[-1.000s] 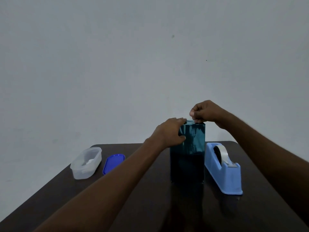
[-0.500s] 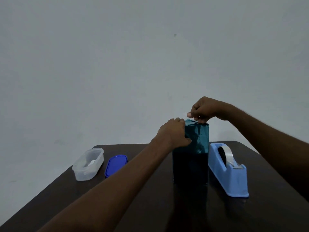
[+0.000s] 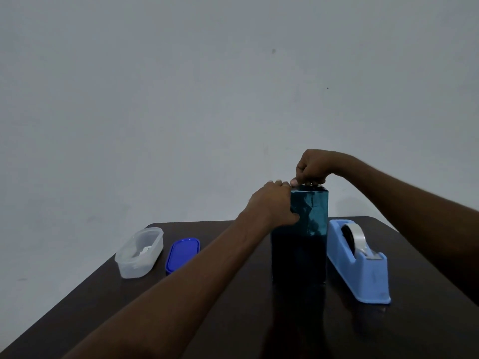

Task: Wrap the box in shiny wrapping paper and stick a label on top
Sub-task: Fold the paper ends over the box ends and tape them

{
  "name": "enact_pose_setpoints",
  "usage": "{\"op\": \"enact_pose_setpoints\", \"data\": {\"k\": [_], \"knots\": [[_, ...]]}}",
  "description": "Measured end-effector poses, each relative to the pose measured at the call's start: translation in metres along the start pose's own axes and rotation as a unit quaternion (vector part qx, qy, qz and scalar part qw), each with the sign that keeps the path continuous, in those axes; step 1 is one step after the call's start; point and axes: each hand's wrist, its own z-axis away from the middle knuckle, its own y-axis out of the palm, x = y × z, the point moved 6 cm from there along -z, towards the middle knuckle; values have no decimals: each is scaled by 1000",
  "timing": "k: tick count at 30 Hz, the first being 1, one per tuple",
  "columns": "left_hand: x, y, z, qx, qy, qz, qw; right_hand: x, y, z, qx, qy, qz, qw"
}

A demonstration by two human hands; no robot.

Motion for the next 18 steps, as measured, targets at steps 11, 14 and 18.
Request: {"op": "enact_pose_setpoints", "data": {"k": [11, 14, 18], "knots": [[-6, -2, -3, 46, -12, 11, 999, -41, 22, 16, -102, 138, -146, 974], [-6, -6, -2, 51, -17, 15, 998, -38, 26, 17, -207, 109, -181, 955], [-3, -6, -2, 74, -29, 29, 996, -34, 44, 16, -161, 108, -251, 948]]}}
